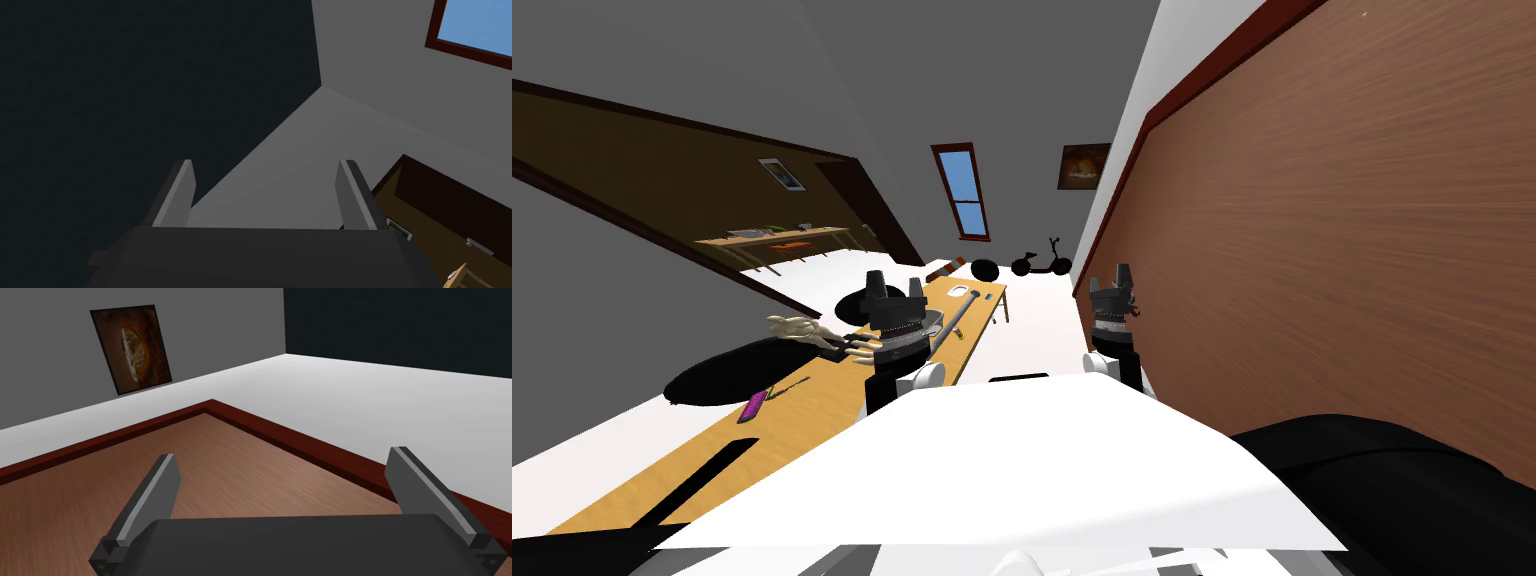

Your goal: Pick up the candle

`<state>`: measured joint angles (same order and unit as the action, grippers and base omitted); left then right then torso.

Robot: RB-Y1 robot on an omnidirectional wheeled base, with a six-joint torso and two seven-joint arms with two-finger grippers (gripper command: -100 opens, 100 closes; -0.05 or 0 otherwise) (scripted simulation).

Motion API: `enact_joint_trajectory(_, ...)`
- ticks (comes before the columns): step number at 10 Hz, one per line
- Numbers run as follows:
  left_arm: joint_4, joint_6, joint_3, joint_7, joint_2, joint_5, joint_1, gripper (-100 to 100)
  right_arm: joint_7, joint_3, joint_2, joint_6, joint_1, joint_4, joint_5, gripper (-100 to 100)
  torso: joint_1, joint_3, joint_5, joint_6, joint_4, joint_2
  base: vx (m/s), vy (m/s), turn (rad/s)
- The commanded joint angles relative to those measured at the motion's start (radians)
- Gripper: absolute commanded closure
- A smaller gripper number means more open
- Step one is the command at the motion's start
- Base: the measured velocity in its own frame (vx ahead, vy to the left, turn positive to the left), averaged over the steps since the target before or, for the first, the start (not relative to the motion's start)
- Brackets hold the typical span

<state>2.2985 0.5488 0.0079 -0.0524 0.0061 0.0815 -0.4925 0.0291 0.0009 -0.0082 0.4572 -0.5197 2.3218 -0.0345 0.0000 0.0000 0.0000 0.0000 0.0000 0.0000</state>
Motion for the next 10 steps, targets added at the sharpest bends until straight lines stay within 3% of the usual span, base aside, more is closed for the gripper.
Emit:
enact_joint_trajectory(1,-0.011,-0.009,-0.004,-0.001,0.029,0.002,0.003,-100,0.0,0.0,0.0,0.0,0.0,0.0,0.0,0,0.0,0.0,0.0,0.0,0.0,0.0,-0.007,-0.009,-0.026)
enact_joint_trajectory(5,-0.075,-0.06,-0.029,-0.008,0.096,0.016,0.023,-100,0.0,0.0,0.0,0.0,0.0,0.0,0.0,0,-0.002,0.001,0.0,0.0,0.0,0.002,-0.038,-0.031,-0.048)
enact_joint_trajectory(9,-0.175,-0.143,-0.072,-0.023,0.127,0.041,0.056,-100,0.0,0.0,0.0,0.0,0.0,0.0,0.0,0,-0.005,0.002,-0.001,0.0,0.001,0.004,-0.064,-0.065,-0.076)
enact_joint_trajectory(10,-0.175,-0.143,-0.072,-0.023,0.127,0.041,0.056,-100,0.0,0.0,0.0,0.0,0.0,0.0,0.0,0,-0.005,0.003,-0.001,0.0,0.001,0.005,-0.046,-0.043,-0.027)
